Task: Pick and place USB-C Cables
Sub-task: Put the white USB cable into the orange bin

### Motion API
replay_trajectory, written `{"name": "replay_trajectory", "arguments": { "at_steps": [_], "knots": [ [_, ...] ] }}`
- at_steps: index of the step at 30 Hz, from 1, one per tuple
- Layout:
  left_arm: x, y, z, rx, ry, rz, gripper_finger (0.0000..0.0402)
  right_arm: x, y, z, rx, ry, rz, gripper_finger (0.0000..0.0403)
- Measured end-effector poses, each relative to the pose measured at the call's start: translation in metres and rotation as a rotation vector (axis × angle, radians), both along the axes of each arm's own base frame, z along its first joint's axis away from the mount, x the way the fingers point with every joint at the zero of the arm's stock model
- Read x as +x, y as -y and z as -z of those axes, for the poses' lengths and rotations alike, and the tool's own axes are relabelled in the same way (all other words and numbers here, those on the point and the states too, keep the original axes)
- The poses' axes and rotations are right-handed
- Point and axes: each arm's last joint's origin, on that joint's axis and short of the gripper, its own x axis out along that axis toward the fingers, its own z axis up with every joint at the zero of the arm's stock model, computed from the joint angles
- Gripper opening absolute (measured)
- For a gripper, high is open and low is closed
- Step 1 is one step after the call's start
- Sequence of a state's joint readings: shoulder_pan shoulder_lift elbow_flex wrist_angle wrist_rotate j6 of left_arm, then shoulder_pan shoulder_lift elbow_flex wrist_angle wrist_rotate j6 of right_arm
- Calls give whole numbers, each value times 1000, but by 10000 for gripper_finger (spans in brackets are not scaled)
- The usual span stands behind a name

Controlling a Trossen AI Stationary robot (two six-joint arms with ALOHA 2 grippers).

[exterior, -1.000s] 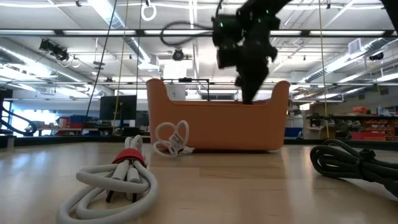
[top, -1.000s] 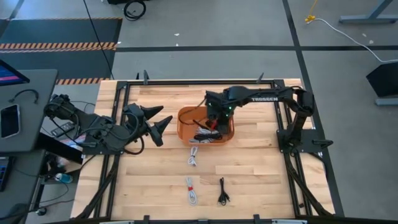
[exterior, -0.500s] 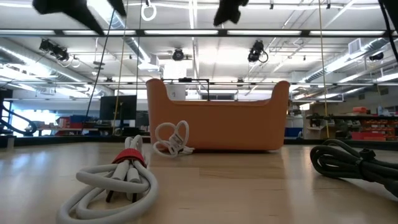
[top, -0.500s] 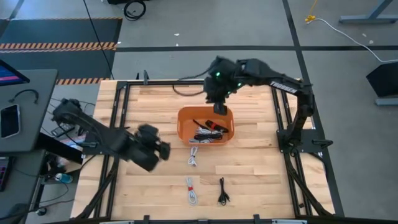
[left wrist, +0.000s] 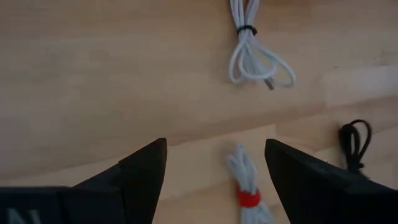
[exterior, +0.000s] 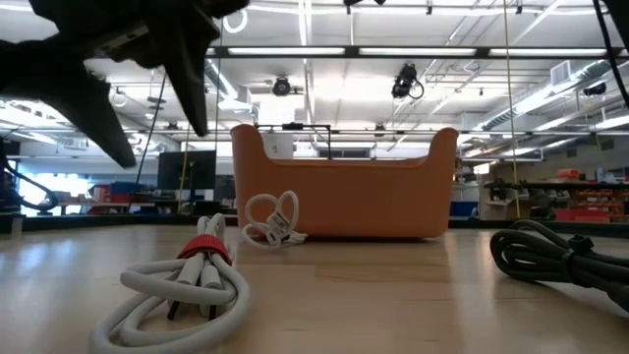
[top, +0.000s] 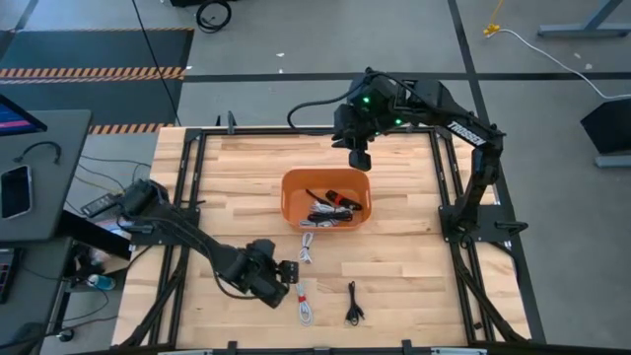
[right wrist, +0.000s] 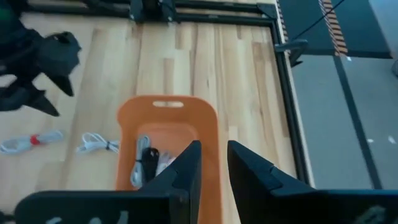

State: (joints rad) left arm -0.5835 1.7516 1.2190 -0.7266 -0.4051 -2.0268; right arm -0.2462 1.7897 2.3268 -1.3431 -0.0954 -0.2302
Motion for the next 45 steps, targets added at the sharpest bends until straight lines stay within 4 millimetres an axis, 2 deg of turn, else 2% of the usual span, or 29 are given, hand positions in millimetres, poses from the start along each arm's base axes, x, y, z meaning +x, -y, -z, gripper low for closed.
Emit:
{"name": "replay_trajectory", "arguments": {
  "at_steps": [7, 18, 23, 31, 38, 41, 45],
  "knots": [
    [19, -1, 12, 54, 87, 13, 276, 0, 1, 4, -37, -31, -9, 83],
    [46, -46, 11, 156, 69, 73, 276, -2, 0, 5, -40, -59, -23, 82],
    [57, -58, 13, 107, 67, 141, 276, -3, 0, 6, -38, -68, -24, 83],
    [66, -55, 38, 8, 16, 186, 276, -3, 0, 6, -43, -70, -30, 83],
    [76, -56, 46, 0, 59, 173, 273, -3, 0, 6, -42, -71, -30, 82],
    [75, -58, 48, 7, 45, 175, 238, -3, 0, 6, -42, -72, -30, 83],
    [75, -58, 48, 28, 38, 200, 131, -3, 0, 6, -41, -76, -30, 83]
  ]
}}
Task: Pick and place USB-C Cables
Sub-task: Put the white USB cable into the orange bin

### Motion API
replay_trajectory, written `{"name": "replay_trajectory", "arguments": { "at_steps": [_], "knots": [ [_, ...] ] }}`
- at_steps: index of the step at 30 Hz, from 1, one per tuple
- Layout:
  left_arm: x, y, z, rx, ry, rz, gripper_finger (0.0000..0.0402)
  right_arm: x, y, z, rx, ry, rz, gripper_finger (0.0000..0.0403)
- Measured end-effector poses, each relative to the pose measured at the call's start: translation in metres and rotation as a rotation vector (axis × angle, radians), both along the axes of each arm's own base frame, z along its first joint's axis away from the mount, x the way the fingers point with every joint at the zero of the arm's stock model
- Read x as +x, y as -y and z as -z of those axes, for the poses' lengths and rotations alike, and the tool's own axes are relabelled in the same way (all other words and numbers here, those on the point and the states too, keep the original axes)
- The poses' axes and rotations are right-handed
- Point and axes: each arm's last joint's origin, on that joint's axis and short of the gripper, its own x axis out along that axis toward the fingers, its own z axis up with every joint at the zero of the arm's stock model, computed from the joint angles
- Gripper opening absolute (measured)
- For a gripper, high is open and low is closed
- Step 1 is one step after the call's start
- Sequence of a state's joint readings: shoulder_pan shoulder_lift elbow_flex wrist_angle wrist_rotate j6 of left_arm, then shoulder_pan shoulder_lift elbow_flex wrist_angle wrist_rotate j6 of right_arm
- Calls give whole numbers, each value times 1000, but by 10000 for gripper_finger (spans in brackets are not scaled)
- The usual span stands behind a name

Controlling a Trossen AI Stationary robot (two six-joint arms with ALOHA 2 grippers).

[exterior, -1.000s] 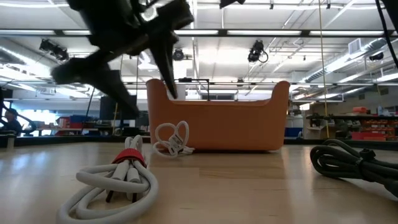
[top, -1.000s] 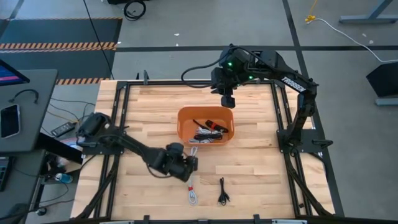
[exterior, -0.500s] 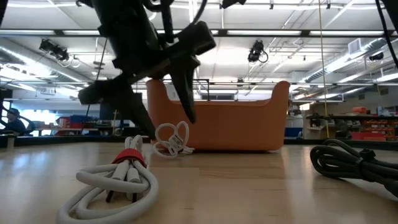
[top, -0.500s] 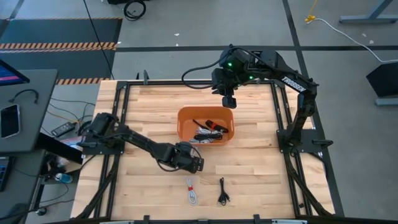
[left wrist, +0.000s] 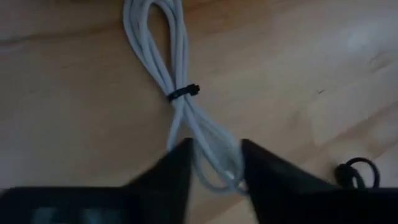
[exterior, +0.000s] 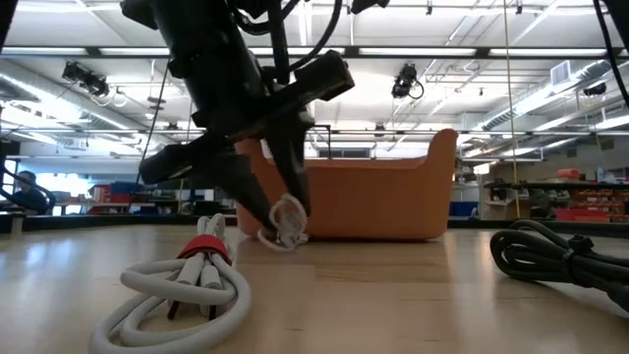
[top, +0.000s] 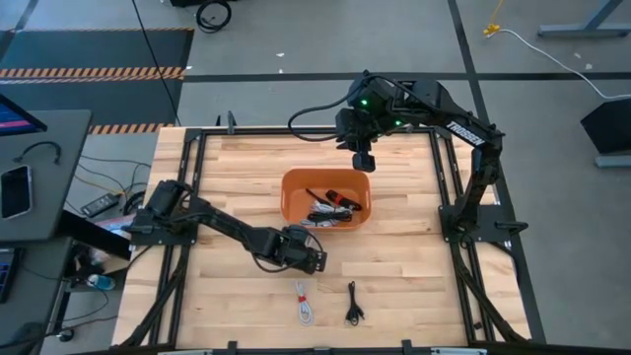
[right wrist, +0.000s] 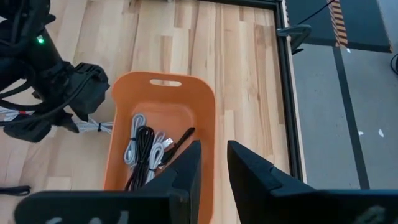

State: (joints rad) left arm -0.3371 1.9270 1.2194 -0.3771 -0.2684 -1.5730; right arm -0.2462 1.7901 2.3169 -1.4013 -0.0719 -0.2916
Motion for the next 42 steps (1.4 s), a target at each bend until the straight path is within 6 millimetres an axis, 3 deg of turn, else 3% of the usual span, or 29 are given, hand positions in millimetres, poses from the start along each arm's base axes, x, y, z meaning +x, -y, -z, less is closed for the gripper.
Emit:
{"name": "replay_trajectory", "arguments": {
  "at_steps": [3, 4, 9, 14, 19, 23, 27, 31, 42],
  "knots": [
    [0, 1, 0, 18, 1, 37, 33, 0, 0, 0, 0, 0, 0, 82],
    [0, 2, -1, 20, 5, 43, 19, 0, 0, 0, 0, 0, 0, 82],
    [-1, 11, -9, -2, 53, 67, 20, 0, 0, 0, 0, -2, 0, 83],
    [-12, 26, -32, -14, 109, 133, 10, -1, 0, 0, -3, -8, 3, 82],
    [-38, 46, -72, -12, 176, 258, 10, -1, 1, 1, -21, -14, 20, 83],
    [-74, 47, -96, 32, 77, 319, 10, -1, 1, 1, -17, -15, 20, 82],
    [-108, 22, -113, 121, -104, 332, 10, -1, 0, 1, -11, -22, 24, 83],
    [-121, -11, -132, 206, -163, 391, 10, -2, 0, 2, 12, -32, 48, 82],
    [-102, -109, -157, 409, -159, 624, 9, -12, -2, 9, 103, -141, 148, 81]
  ]
}}
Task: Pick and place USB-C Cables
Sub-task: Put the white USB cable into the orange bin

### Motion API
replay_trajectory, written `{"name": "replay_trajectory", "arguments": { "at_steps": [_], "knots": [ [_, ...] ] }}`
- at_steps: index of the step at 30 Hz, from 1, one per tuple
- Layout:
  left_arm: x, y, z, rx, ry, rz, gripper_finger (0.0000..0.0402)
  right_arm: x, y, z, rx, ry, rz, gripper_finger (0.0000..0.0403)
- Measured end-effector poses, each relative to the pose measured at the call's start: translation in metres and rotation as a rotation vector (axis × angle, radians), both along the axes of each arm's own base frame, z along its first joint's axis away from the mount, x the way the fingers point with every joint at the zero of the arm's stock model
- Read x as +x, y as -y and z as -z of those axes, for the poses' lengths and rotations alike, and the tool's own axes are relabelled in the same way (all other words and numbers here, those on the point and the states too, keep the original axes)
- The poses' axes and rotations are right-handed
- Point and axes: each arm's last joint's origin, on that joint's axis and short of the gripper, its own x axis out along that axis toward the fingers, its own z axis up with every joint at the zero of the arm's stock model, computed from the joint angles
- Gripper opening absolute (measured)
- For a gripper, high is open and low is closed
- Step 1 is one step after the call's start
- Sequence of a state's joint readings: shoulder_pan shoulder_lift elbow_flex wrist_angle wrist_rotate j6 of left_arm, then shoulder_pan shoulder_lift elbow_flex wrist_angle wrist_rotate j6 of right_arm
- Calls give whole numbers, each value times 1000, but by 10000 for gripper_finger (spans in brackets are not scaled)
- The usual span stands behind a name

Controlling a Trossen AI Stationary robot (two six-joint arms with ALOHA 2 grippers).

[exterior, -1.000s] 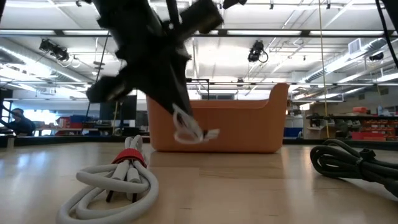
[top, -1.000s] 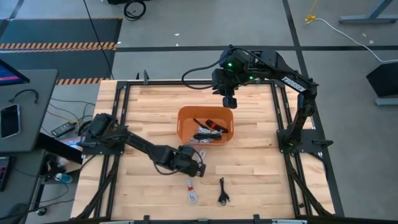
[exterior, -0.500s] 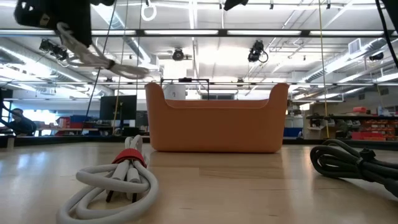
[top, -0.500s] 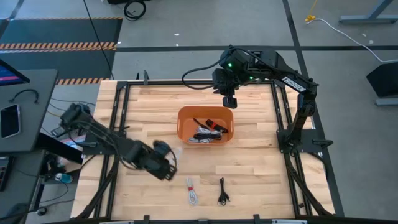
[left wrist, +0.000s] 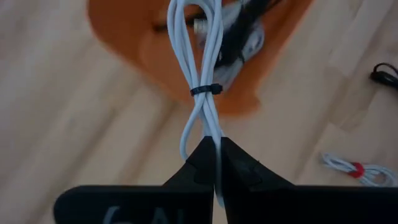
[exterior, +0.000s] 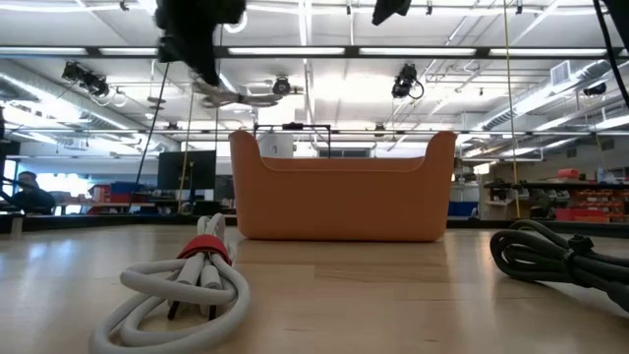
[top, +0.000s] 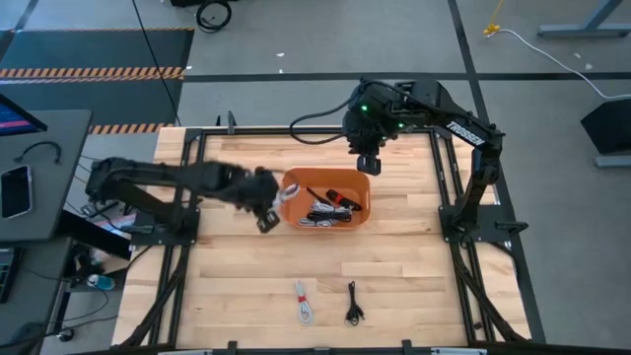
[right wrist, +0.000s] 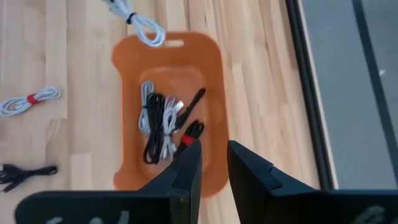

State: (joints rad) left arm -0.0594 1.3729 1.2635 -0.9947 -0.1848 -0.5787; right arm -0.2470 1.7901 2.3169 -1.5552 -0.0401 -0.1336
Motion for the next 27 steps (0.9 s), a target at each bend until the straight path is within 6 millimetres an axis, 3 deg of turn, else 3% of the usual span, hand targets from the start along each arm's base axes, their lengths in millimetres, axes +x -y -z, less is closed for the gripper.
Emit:
{"name": "replay_trajectory", "arguments": {
  "at_steps": [8, 12, 15, 18, 20, 27],
  "knots": [
    [35, -47, -40, 186, 28, 210, 9, -2, 1, 1, 42, -9, 65, 81],
    [60, -59, -46, 177, 0, 317, 9, -3, 3, 1, -1, -17, 72, 81],
    [75, -57, -34, 153, -103, 387, 9, -11, 14, -4, -150, -40, 139, 73],
    [86, -54, -17, 141, -177, 438, 9, -30, 31, -14, -251, -43, 239, 39],
    [90, -53, -9, 137, -201, 455, 9, -46, 42, -21, -261, -27, 279, 11],
    [106, -60, 20, 145, -292, 510, 9, -109, 68, -47, -262, 63, 456, 4]
  ]
}}
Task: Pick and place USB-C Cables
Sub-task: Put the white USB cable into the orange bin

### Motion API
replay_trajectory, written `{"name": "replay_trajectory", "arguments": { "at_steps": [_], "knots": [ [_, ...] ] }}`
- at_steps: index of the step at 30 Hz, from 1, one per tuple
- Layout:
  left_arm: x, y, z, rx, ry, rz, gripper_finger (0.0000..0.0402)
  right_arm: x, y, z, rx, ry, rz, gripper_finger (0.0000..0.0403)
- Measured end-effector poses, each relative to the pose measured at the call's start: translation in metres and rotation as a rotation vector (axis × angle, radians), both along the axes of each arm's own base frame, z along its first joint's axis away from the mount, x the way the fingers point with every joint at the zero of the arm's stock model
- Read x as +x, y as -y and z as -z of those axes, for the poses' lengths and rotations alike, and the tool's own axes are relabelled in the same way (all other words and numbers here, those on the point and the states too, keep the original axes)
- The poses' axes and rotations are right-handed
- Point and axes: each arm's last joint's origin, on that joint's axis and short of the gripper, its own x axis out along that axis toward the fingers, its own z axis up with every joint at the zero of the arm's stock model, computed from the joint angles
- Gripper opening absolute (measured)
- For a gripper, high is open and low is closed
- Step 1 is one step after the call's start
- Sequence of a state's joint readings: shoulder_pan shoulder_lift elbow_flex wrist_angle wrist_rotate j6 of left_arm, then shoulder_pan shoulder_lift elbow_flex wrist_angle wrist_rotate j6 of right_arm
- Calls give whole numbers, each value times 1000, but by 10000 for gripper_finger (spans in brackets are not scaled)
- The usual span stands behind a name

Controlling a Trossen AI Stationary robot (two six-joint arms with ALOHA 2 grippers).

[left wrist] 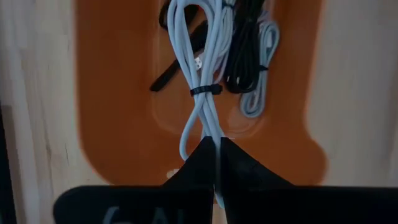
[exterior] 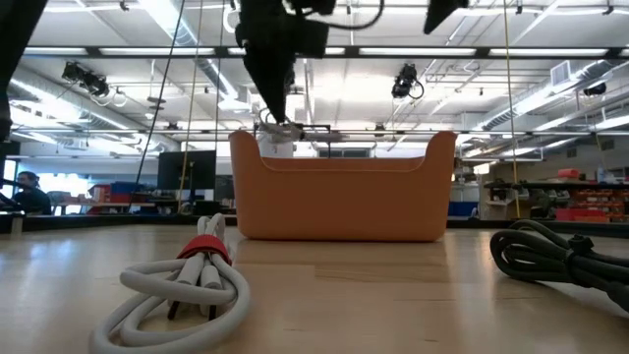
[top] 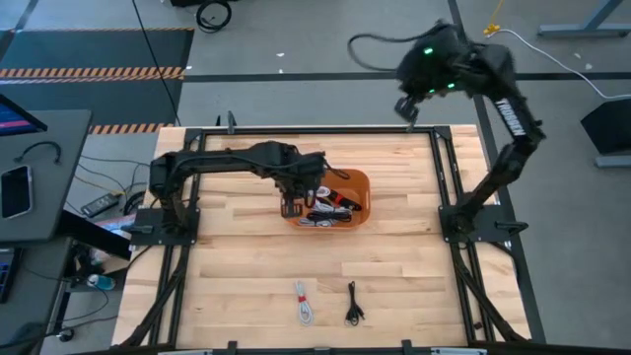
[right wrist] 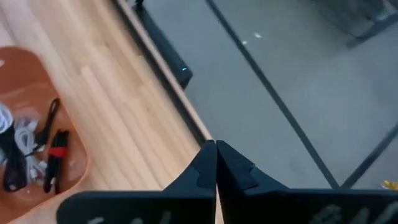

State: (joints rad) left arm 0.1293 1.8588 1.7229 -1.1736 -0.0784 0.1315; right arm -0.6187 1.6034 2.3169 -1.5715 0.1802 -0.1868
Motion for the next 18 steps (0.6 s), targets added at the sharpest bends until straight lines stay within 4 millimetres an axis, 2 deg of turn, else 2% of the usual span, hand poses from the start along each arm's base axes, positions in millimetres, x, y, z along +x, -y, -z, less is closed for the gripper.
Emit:
{"name": "replay_trajectory", "arguments": {
  "at_steps": [4, 10, 18],
  "knots": [
    [10, -9, 23, 4, -69, 35, 9, -27, -4, -12, -27, 49, 33, 2],
    [20, -30, 55, 1, -155, 51, 9, -52, -21, -25, -25, 145, -2, 2],
    [28, -56, 70, 18, -120, 45, 9, -69, -37, -33, -40, 202, -31, 1]
  ]
}}
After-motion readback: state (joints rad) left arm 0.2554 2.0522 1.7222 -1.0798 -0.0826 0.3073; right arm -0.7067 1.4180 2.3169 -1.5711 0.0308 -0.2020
